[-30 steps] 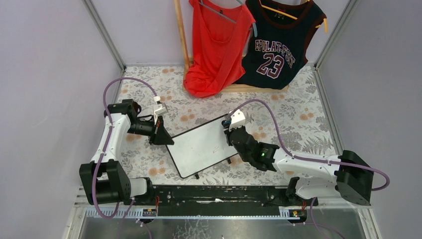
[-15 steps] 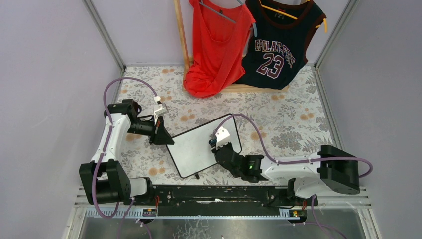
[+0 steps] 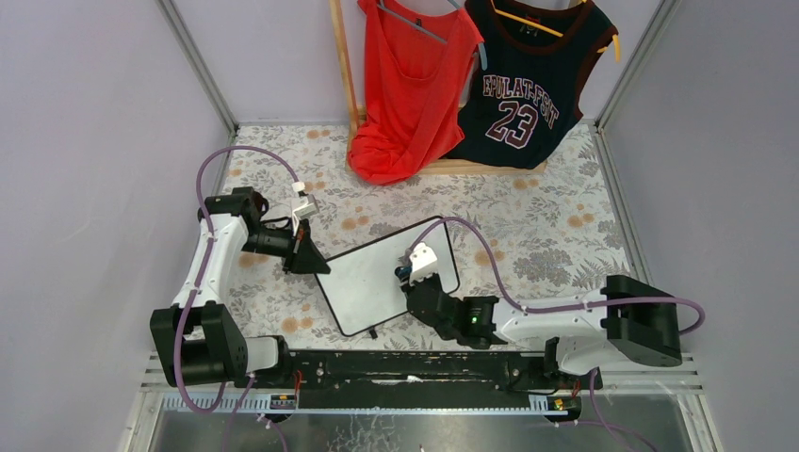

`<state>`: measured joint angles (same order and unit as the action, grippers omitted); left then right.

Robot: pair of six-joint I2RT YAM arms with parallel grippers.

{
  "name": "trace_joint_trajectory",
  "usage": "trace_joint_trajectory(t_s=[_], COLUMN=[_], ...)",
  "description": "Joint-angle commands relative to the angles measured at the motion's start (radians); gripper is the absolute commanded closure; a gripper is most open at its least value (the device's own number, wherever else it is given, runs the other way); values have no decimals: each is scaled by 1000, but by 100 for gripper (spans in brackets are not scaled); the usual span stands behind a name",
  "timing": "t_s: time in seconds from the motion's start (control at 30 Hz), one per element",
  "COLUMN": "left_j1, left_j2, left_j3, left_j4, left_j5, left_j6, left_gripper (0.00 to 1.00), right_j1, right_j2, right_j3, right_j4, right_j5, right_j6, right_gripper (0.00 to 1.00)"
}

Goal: Erase the whiteboard

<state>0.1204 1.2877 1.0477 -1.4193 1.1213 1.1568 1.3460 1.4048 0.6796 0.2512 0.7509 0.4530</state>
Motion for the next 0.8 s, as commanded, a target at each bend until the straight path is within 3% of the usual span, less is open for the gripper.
trace_joint_trajectory(t_s=[0.0, 0.3, 0.77], left_j1=[-19, -19, -20], left_j2=[5, 6, 7], left_j3=[7, 8, 7], left_j4=[-33, -33, -33], left_j5=[7, 6, 6], left_j6=[48, 45, 46], left_gripper=[100, 100, 100], right_j1=[-33, -96, -17], right_j2=[-104, -276, -25], right_j3=[-50, -150, 7], right_j4=[-65, -150, 31], right_j5=[107, 121, -17], right_j6=[25, 22, 4], right_gripper=[100, 100, 100])
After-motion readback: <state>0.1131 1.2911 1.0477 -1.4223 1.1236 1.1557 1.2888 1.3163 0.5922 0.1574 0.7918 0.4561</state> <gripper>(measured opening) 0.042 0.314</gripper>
